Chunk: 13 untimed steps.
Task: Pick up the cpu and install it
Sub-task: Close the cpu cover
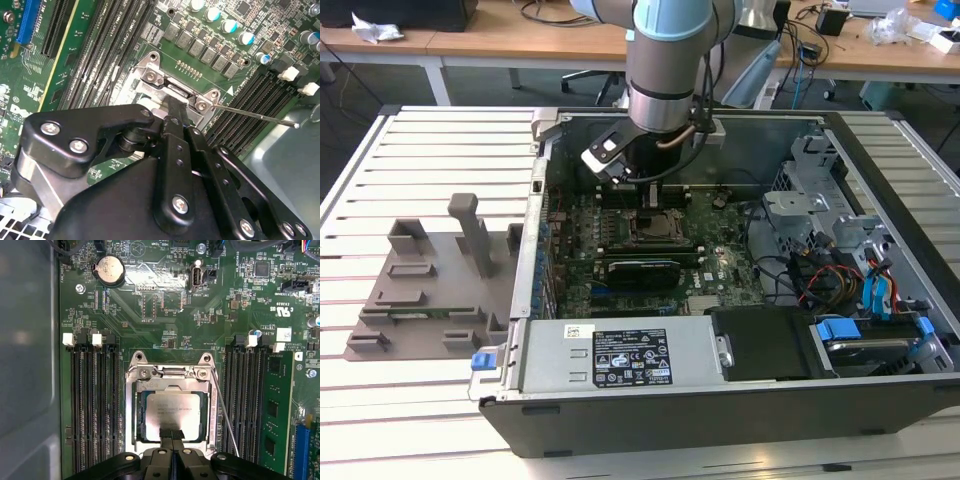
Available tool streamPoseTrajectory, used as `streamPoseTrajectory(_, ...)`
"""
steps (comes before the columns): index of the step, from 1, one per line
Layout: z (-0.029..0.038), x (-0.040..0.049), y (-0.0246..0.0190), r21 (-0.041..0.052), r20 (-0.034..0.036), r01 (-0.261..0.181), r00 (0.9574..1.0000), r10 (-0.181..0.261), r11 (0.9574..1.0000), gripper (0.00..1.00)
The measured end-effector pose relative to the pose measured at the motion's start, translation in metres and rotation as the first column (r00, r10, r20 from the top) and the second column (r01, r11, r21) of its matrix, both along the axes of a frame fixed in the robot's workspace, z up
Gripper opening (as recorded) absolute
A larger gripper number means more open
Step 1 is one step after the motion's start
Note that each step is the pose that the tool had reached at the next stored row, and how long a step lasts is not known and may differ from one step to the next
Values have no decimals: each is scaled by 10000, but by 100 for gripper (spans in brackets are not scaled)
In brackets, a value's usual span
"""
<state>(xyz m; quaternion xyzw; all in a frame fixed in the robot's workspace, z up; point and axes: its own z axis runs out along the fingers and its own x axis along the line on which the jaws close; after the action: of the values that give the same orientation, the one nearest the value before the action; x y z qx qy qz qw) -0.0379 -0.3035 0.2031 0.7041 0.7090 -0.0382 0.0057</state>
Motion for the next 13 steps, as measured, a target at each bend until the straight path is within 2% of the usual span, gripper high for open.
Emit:
streamPoseTrajectory(3, -6, 10, 1, 4, 1, 2, 10000, -2, 10000, 11)
streamPoseTrajectory(6, 22, 30, 4, 19, 17, -2, 10000, 2, 10000, 11)
streamPoseTrajectory(13, 47, 188, 0, 0, -144, 0, 9999, 0, 10000, 11)
